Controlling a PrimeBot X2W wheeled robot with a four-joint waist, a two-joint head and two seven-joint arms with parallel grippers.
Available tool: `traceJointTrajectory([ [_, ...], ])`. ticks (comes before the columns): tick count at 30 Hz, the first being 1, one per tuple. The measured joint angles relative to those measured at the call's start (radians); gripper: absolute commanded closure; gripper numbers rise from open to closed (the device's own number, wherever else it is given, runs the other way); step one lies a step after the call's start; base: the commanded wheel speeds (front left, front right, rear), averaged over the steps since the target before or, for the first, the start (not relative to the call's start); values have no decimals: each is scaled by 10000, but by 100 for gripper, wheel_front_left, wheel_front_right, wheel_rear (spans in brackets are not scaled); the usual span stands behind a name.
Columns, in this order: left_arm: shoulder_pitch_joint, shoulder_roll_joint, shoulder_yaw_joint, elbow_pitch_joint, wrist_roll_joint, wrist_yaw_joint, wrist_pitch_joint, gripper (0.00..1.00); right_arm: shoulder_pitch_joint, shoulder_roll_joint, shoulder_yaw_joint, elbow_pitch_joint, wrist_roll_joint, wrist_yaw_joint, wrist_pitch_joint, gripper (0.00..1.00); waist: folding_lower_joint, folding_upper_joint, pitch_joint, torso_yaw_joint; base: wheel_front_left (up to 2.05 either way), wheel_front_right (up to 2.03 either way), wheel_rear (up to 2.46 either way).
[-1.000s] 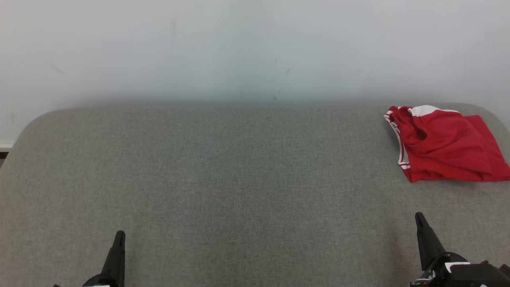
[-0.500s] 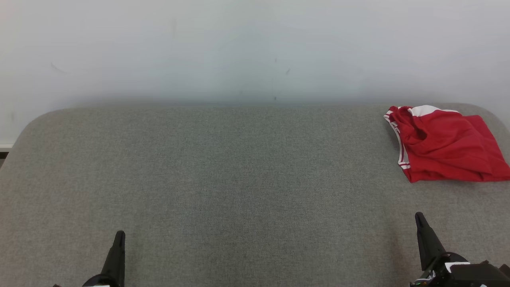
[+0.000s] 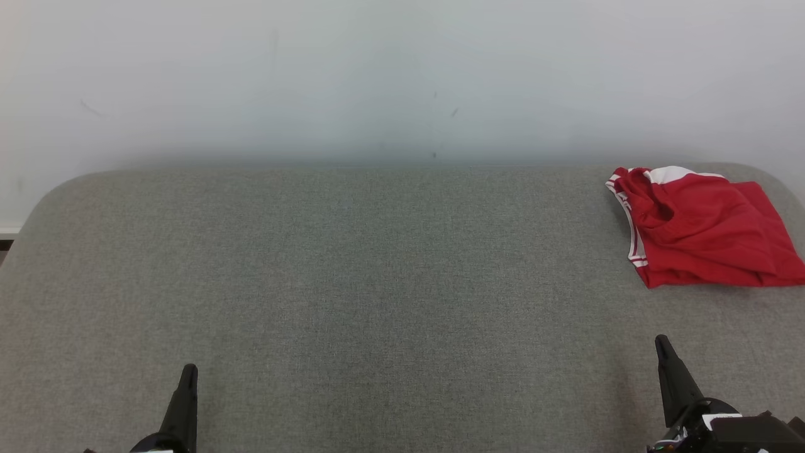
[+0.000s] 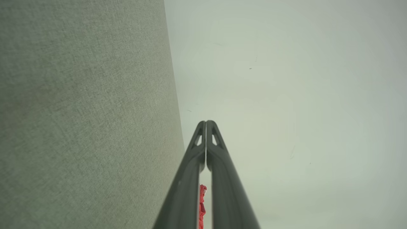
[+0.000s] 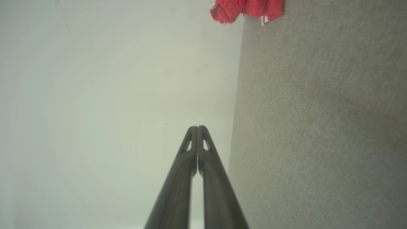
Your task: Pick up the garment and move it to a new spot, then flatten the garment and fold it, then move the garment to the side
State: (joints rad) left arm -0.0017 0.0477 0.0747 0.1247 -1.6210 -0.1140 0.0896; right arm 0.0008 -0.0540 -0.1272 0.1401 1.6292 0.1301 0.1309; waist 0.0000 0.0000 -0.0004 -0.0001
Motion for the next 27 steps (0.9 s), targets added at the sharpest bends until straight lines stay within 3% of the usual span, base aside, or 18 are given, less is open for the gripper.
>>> traceJointTrajectory([
  [27, 0, 2, 0, 0, 0, 0, 0, 100, 0, 0, -2, 4, 0, 0, 0, 100, 0, 0, 0, 0, 0, 0, 0],
])
